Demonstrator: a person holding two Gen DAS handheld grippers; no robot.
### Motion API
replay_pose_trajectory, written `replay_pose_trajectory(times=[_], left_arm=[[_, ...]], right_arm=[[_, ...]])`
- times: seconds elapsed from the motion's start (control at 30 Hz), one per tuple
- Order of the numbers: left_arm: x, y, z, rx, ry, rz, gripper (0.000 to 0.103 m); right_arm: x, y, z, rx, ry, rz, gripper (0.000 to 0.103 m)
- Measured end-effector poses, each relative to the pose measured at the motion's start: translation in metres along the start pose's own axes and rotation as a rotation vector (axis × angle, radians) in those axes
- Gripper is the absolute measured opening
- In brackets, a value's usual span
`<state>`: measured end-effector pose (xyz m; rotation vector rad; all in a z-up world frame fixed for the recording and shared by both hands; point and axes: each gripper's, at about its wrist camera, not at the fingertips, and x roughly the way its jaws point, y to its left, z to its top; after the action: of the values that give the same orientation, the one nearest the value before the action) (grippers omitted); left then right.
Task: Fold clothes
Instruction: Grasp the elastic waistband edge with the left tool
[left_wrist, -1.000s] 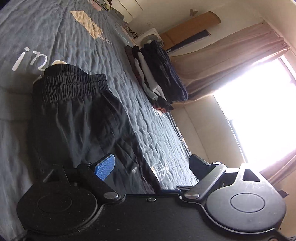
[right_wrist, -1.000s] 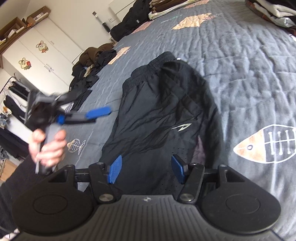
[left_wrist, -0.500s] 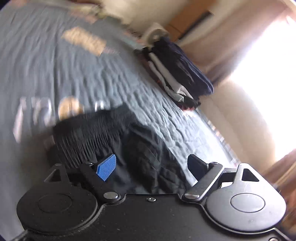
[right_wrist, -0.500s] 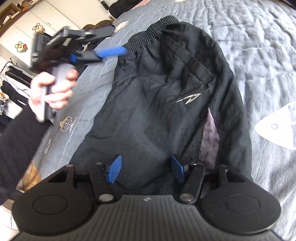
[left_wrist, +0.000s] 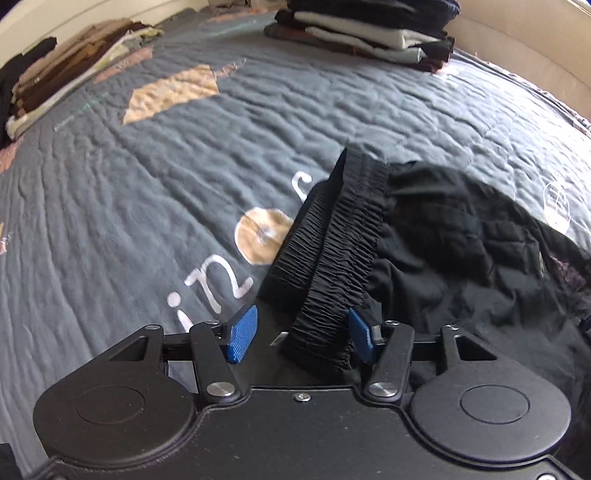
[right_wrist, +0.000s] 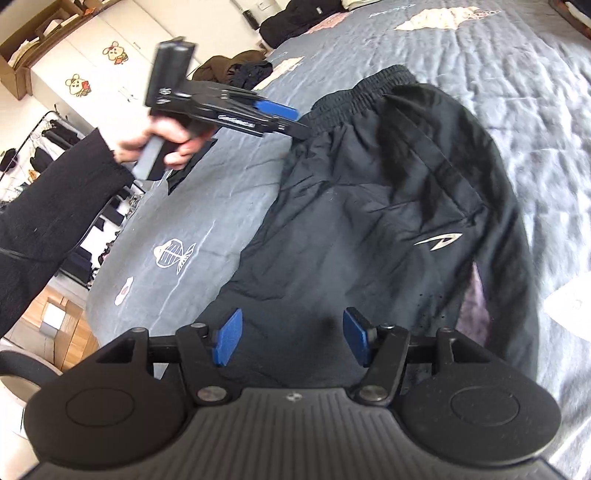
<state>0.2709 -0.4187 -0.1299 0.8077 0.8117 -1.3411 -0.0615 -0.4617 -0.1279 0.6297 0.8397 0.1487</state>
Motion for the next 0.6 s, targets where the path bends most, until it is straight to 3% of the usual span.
replay_pose_trajectory(times=[0.03, 0.13, 0.37, 0.6], left_arm=[[0.002, -0.002, -0.001, 0.012, 0.004, -0.014, 0.031], [0.003, -0.009, 0.0, 0.065, 0.015, -0.027, 0.014], [-0.021, -0.009, 0.021, 0.134, -0.013, -0.028, 0.008], [-0.02, -0.007, 0.044, 0.164, -0.024, 0.068, 0.009]], right_arm=[[0.001, 0.001, 0.0, -0.002, 0.006, 0.001, 0.06], [0.003, 0.003, -0.001, -0.008, 0.017, -0.001, 0.06], [0.002, 0.005, 0.0, -0.013, 0.004, 0.007, 0.06], [0.021, -0.002, -0.01, -0.001, 0.082, -0.003, 0.061]])
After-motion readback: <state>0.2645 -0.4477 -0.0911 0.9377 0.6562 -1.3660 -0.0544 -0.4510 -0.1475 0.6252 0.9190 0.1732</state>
